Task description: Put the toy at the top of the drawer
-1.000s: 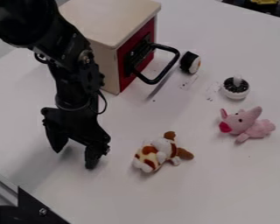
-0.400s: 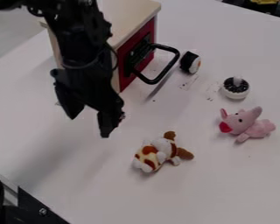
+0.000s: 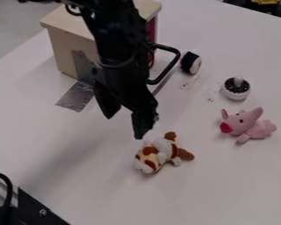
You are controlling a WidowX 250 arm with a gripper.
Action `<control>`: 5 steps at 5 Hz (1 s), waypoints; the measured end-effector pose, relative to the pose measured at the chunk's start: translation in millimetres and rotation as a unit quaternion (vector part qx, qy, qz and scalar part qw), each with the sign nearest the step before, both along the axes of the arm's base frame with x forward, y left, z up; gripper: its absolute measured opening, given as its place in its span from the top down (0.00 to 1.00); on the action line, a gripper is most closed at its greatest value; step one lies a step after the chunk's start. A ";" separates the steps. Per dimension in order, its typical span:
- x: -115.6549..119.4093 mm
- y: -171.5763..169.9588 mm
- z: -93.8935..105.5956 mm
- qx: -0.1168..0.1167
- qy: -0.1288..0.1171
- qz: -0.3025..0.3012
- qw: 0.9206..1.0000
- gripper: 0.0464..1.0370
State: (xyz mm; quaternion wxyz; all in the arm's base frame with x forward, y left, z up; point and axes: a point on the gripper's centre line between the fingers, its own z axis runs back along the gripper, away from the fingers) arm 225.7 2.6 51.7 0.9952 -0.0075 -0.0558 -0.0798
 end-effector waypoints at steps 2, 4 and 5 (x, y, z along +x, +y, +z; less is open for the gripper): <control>7.9 -28.7 -36.9 0.009 0.046 -0.043 0.998 0.04; 15.7 -34.1 -57.8 0.015 0.057 -0.048 0.997 0.34; 16.7 -29.3 -58.1 0.025 0.067 -0.052 0.996 0.47</control>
